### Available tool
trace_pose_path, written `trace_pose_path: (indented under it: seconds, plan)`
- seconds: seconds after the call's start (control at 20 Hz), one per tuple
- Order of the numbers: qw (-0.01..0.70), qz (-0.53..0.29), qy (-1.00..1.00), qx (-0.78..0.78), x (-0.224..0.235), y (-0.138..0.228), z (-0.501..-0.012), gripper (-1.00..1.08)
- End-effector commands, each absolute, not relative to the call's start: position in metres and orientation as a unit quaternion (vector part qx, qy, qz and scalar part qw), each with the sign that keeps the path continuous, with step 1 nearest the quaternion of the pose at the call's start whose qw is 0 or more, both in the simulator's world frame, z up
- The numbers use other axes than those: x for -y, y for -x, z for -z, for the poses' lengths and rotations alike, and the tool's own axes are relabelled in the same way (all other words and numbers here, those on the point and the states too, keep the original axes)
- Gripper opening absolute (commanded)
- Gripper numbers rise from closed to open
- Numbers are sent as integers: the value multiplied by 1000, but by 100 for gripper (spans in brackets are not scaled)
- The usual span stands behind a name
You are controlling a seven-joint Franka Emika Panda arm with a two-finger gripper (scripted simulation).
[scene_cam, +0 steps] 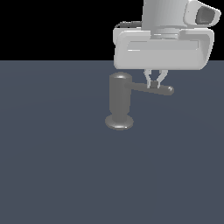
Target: Turn on the faucet by rotating a designated handle.
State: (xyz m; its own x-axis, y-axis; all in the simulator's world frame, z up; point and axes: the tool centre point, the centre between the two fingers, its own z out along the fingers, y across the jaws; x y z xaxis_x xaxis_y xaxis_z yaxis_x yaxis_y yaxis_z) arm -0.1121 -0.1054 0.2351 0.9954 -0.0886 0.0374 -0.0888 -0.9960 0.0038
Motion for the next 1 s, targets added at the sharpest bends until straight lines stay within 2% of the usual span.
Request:
trace_pose_path:
  seconds: [0.0,0.95]
  plan:
    - [3,-19,-999,45,106,112,-236,-100]
    - [2,-12,-999,52,158,67,-230,-100]
